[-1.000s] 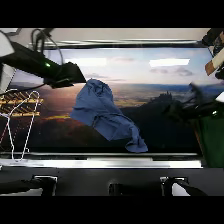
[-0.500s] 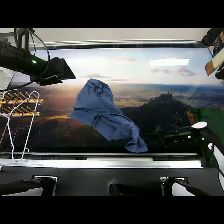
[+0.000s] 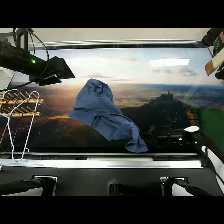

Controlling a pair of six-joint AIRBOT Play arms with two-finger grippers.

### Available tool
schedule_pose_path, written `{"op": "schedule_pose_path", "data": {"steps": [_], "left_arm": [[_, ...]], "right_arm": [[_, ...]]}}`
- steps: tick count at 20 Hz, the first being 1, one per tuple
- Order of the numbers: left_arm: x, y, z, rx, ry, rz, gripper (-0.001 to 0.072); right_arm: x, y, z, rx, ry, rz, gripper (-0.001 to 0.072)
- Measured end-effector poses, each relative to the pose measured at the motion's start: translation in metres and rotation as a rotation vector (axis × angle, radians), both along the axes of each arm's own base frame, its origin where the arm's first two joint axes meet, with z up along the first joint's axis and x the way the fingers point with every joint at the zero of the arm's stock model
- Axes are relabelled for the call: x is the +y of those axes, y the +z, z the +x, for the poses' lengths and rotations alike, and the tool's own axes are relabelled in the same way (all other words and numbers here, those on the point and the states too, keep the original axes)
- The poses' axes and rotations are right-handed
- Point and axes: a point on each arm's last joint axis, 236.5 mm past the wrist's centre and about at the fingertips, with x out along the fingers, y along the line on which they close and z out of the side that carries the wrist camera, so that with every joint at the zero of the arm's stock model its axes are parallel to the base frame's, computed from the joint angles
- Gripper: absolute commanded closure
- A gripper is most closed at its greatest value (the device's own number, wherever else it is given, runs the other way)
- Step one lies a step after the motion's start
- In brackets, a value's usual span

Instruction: Fold the clothes and pants, and hang the long-sleeved shirts on hangers.

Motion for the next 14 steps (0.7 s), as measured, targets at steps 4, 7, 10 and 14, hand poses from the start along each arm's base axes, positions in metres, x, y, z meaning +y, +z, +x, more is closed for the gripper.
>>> {"op": "schedule_pose_path", "data": {"steps": [4, 7, 10, 14], "left_arm": [[0.002, 0.000, 0.001, 0.012, 0.028, -0.007, 0.0029], [0.015, -0.003, 0.006, 0.022, 0.076, -0.001, 0.0029], [0.046, -0.016, 0.016, 0.046, 0.139, 0.022, 0.0029], [0.101, -0.062, 0.031, 0.113, 0.228, 0.054, 0.0031]], "right_arm": [[0.015, -0.018, -0.011, 0.039, 0.054, -0.039, 0.0650], [0.017, -0.021, -0.012, 0.028, 0.075, -0.052, 0.0673], [0.014, -0.019, -0.011, -0.011, 0.099, -0.083, 0.0673], [0.003, -0.007, -0.004, -0.082, 0.105, -0.156, 0.0673]]}}
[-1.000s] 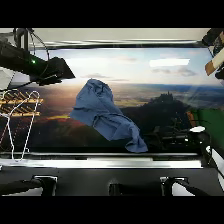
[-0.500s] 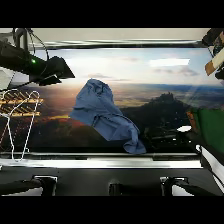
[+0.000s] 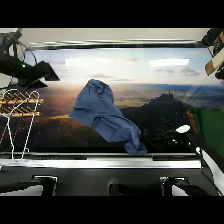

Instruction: Fold the clothes and pants, and hang the long-sleeved shirts on hangers.

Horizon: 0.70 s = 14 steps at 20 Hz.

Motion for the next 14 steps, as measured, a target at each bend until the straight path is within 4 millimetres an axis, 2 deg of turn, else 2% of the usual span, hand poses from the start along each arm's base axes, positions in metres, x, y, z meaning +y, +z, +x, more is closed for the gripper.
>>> {"op": "schedule_pose_path", "data": {"steps": [3, 5, 8, 12, 13, 14], "left_arm": [[0.028, -0.052, 0.008, 0.050, 0.060, -0.042, 0.0031], [0.036, -0.091, 0.009, 0.078, 0.075, -0.093, 0.0031], [0.034, -0.151, 0.002, 0.130, 0.061, -0.158, 0.0032], [0.025, -0.208, -0.007, 0.185, 0.006, -0.210, 0.0035], [0.024, -0.219, -0.008, 0.196, -0.005, -0.218, 0.0058], [0.022, -0.228, -0.010, 0.208, -0.013, -0.226, 0.0116]], "right_arm": [[0.001, 0.021, 0.001, -0.044, 0.000, 0.001, 0.0673], [0.003, 0.035, 0.001, -0.069, -0.001, 0.009, 0.0673], [0.005, 0.050, -0.003, -0.095, 0.008, 0.020, 0.0673], [0.008, 0.060, -0.007, -0.106, 0.018, 0.033, 0.0673], [0.009, 0.061, -0.007, -0.106, 0.018, 0.037, 0.0673], [0.010, 0.063, -0.007, -0.106, 0.018, 0.044, 0.0673]]}}
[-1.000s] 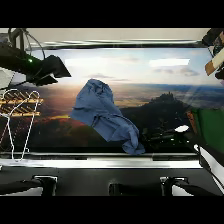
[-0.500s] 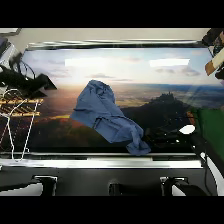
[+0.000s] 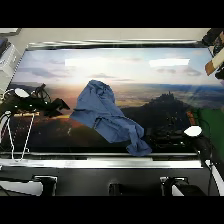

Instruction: Fold the clothes and pants, and hang the long-sleeved shirts on hangers.

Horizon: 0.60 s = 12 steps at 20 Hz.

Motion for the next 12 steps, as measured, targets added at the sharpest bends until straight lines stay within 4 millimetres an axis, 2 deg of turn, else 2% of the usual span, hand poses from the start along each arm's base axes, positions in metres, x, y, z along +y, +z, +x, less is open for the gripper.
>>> {"op": "schedule_pose_path", "data": {"steps": [3, 9, 10, 12], "left_arm": [[-0.009, -0.019, -0.005, 0.021, -0.040, -0.041, 0.0116], [-0.021, -0.026, -0.008, 0.016, -0.088, -0.100, 0.0117], [-0.024, -0.028, -0.008, 0.018, -0.090, -0.110, 0.0166], [-0.029, -0.034, -0.009, 0.026, -0.099, -0.116, 0.0450]], "right_arm": [[0.002, 0.003, 0.000, -0.002, -0.002, 0.010, 0.0673], [0.004, 0.006, 0.003, -0.005, -0.018, 0.027, 0.0672], [0.004, 0.006, 0.004, -0.008, -0.024, 0.031, 0.0672], [0.005, 0.008, 0.007, -0.014, -0.035, 0.038, 0.0673]]}}
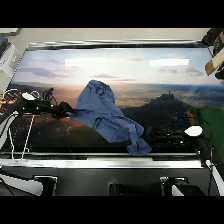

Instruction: Fold the clothes and pants, and hang the long-sleeved shirts on hangers.

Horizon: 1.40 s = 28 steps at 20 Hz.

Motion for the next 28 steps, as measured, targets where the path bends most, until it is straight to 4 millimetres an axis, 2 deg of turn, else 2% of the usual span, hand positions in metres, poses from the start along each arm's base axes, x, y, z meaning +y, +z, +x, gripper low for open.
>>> {"op": "schedule_pose_path", "data": {"steps": [1, 2, 5, 7, 10, 12, 13, 15, 17, 18, 20, 22, 24, 26, 28], "left_arm": [[-0.004, -0.004, -0.002, 0.008, -0.010, -0.002, 0.0610], [-0.008, -0.008, -0.004, 0.014, -0.022, 0.000, 0.0690], [-0.018, -0.008, -0.005, 0.013, -0.046, -0.007, 0.0692], [-0.017, 0.001, 0.002, -0.024, -0.059, 0.012, 0.0692], [-0.012, 0.058, 0.035, -0.171, -0.038, 0.010, 0.0692], [-0.002, 0.125, 0.065, -0.337, -0.008, 0.025, 0.0693], [0.005, 0.168, 0.079, -0.435, 0.013, 0.039, 0.0693], [0.017, 0.270, 0.097, -0.659, 0.057, 0.064, 0.0693], [0.027, 0.379, 0.094, -0.894, 0.101, 0.091, 0.0693], [0.029, 0.436, 0.083, -1.014, 0.129, 0.099, 0.0693], [0.030, 0.528, 0.045, -1.220, 0.191, 0.104, 0.0693], [0.027, 0.598, -0.006, -1.388, 0.246, 0.102, 0.0693], [0.025, 0.643, -0.059, -1.505, 0.301, 0.108, 0.0692], [0.028, 0.669, -0.105, -1.575, 0.365, 0.138, 0.0693], [0.037, 0.684, -0.139, -1.621, 0.437, 0.179, 0.0693]], "right_arm": [[0.000, 0.001, 0.001, -0.003, -0.006, 0.003, 0.0673], [0.001, 0.001, 0.002, -0.007, -0.007, 0.006, 0.0673], [0.001, 0.005, 0.006, -0.019, -0.012, 0.010, 0.0673], [-0.002, 0.012, 0.014, -0.057, 0.002, -0.007, 0.0674], [-0.017, 0.038, 0.043, -0.183, 0.048, -0.106, 0.0674], [-0.034, 0.069, 0.071, -0.306, 0.080, -0.216, 0.0674], [-0.044, 0.089, 0.085, -0.373, 0.091, -0.274, 0.0674], [-0.062, 0.140, 0.111, -0.519, 0.096, -0.388, 0.0674], [-0.074, 0.203, 0.128, -0.673, 0.084, -0.473, 0.0673], [-0.079, 0.237, 0.132, -0.751, 0.073, -0.507, 0.0673], [-0.079, 0.307, 0.125, -0.906, 0.047, -0.537, 0.0673], [-0.076, 0.371, 0.102, -1.051, 0.028, -0.557, 0.0674], [-0.068, 0.428, 0.063, -1.188, 0.018, -0.563, 0.0674], [-0.065, 0.473, 0.023, -1.303, -0.023, -0.566, 0.0674], [-0.067, 0.505, -0.010, -1.385, -0.084, -0.573, 0.0674]]}}
